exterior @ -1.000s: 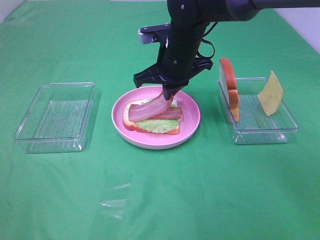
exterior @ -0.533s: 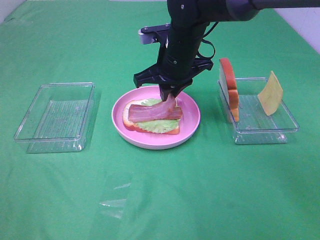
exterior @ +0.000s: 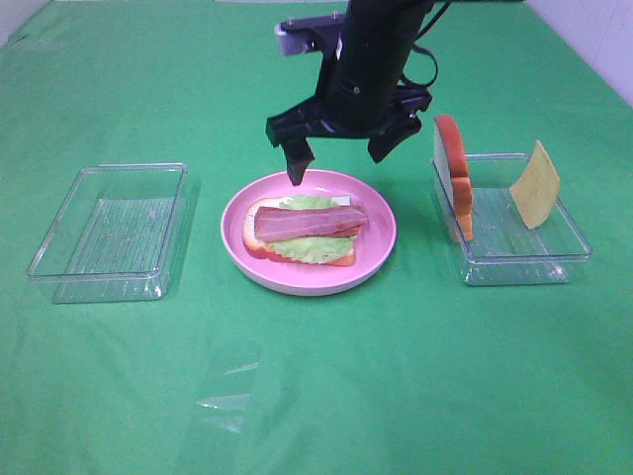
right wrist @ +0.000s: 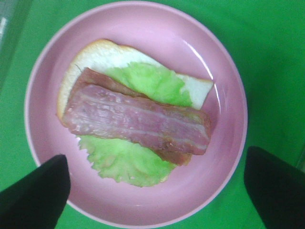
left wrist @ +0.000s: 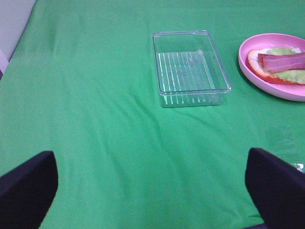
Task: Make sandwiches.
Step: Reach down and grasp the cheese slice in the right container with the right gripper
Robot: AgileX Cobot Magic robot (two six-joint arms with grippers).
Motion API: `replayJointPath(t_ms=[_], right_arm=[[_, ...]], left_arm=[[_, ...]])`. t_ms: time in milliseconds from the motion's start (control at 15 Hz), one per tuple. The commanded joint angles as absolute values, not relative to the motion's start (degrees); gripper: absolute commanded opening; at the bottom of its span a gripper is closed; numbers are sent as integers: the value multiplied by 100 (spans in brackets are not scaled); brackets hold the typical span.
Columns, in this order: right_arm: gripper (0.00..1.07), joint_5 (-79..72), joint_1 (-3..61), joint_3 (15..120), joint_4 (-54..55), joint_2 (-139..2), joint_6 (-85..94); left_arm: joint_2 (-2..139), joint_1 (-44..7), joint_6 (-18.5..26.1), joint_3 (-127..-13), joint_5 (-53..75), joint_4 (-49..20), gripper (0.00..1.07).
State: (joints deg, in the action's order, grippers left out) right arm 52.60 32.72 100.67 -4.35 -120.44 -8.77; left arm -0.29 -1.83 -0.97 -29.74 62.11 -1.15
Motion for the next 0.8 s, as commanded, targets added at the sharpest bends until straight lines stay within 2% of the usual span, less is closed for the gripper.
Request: replayJointPath(t_ms=[67, 400, 533, 600, 800], right_arm=[[97, 5586, 3277, 10434, -332, -11545, -544], [97, 6749, 2945, 11339, -441, -11092, -115], [97, 6921, 2401, 11367, -435, -10989, -69], [97, 7099, 1765, 11367, -424, -10972, 0], [97, 7162, 1089, 11367, -413, -10972, 0]], left_arm=[[-120, -172, -115, -2968, 6154, -92, 102], [-120, -172, -115, -2968, 6154, -92, 102], [-120, -172, -115, -2968, 6154, -92, 102], [-120, -172, -115, -2968, 6154, -92, 102], [-120, -172, -115, -2968, 6154, -92, 102]])
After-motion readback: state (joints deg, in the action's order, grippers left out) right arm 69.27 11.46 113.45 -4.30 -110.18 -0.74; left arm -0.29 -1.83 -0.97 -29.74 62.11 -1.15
